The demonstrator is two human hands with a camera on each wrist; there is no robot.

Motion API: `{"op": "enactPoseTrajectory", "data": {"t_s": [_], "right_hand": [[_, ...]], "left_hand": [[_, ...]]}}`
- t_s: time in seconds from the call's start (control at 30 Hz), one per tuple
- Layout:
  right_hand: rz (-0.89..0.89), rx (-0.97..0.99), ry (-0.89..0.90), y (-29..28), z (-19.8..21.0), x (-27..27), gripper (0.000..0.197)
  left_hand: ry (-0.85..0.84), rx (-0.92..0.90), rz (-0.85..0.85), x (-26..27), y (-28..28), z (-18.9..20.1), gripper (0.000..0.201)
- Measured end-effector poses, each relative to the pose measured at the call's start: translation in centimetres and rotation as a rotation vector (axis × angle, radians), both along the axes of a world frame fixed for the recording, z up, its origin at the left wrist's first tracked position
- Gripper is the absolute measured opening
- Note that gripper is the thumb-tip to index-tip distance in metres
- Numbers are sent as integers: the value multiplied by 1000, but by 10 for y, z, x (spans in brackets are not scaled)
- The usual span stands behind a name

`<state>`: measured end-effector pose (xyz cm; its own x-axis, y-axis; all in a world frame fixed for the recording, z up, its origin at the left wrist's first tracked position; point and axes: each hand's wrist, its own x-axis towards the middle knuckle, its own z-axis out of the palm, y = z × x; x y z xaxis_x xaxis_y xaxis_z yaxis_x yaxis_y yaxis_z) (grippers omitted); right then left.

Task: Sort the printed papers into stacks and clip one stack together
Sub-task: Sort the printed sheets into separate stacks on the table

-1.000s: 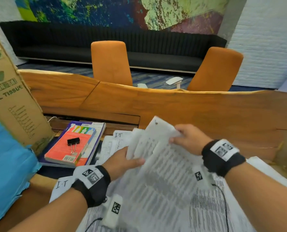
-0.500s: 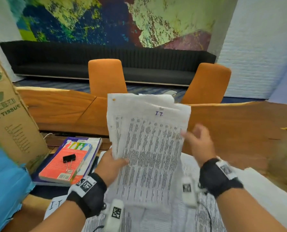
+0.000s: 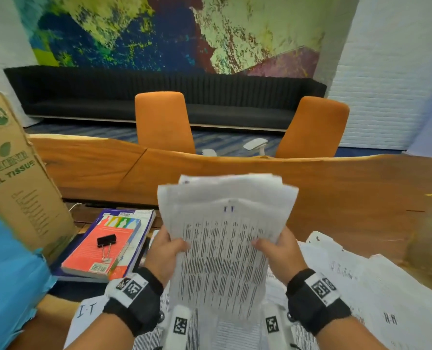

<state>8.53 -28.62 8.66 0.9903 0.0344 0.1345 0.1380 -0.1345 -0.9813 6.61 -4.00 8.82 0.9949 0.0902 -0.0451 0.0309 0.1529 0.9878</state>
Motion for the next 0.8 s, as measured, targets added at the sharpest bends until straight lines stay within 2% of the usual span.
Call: {"op": "enactPoseTrajectory", "data": {"t_s": [0.13, 0.3, 0.37, 0.47, 0.57, 0.67, 0.73, 0.8], "right_hand": [[-46, -48, -13, 9, -7, -7, 40], [-94, 76, -159, 9, 6, -17, 39], [-97, 49, -91, 5, -11, -24, 41], [-75, -40, 62, 6, -41, -37, 33], [-39, -13, 138, 6, -45, -42, 40], [110, 59, 218, -10, -37, -38, 33], [112, -103, 262, -34, -45, -25, 36], [-21, -497, 319, -69, -63, -5, 44]], "left_hand": [[6, 139, -71, -9, -13, -1, 39], [-35, 180, -17, -12, -16, 0, 32], [58, 186, -24, -15, -14, -18, 31], [163, 290, -77, -22, -17, -46, 28], [166, 331, -47, -21, -20, -55, 20], [128, 373, 24, -18, -15, -50, 19], [96, 373, 103, -18, -4, -42, 24], [70, 403, 191, -21, 14, -38, 29]]}}
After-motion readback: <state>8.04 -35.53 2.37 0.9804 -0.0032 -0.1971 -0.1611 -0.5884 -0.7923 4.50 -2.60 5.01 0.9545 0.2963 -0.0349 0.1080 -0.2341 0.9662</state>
